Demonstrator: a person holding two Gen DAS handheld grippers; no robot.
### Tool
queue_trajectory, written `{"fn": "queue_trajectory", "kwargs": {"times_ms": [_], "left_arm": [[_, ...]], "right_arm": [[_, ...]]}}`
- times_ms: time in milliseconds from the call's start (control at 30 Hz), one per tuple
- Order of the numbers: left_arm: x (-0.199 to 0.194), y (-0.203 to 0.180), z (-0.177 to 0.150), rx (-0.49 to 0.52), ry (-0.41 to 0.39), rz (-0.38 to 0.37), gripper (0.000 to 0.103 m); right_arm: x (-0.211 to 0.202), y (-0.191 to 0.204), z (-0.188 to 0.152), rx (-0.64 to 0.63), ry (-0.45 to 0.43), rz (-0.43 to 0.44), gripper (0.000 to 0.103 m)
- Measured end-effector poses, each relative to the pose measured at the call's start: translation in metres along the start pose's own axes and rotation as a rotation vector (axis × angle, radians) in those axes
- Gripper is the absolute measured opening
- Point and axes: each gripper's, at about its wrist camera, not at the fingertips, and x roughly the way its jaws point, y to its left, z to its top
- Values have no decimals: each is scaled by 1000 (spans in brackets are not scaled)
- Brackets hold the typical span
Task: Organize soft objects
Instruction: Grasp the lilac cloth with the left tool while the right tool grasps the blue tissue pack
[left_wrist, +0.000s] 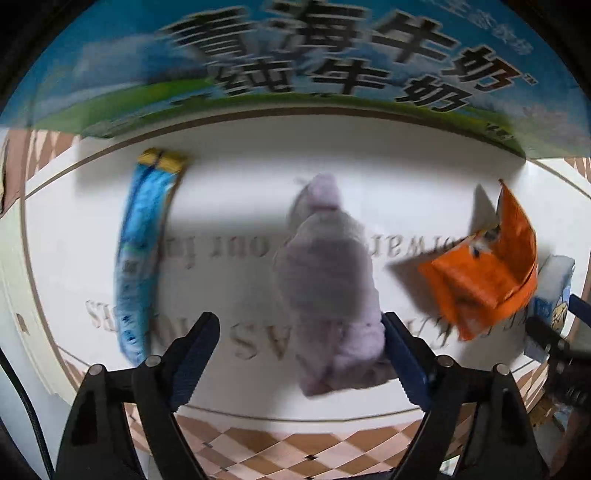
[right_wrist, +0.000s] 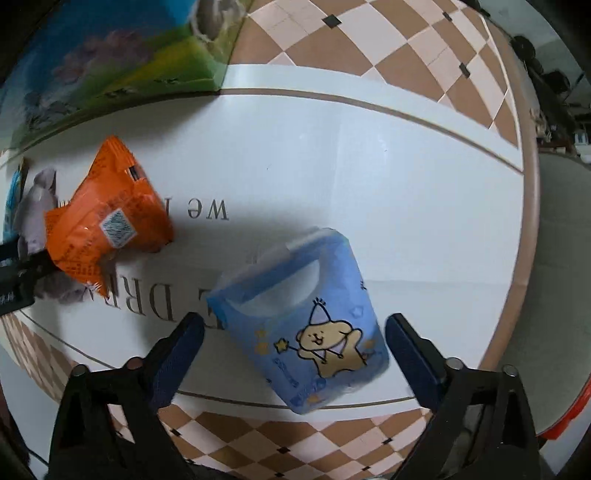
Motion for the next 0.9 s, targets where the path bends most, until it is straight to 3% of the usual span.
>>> {"fn": "queue_trajectory", "kwargs": {"times_ms": [233,500,700,733,800,867,900], "left_arm": [[-10,21,-18,5,14,-57,88],[-6,23,3,-50,38,-118,88],[11,5,3,-20,41,-70,87],[13,3,2,-15,36,-56,80],[13,0,-1,-11,16,-38,50],[6,-2,-7,-13,-4,-30,31],[5,-9,-12,-18,-16,-28,31]], "right_arm": [[-2,-3,-17,61,53,146,91],[0,-8,-15,94,54,123,91],[6,-7,-11,114,66,127,91],[8,-7,-10,117,69,128,91],[9,-7,-10,122,70,127,87],[9,-6,-10,125,68,109,63],[11,-12,-12,125,68,108,60]]}}
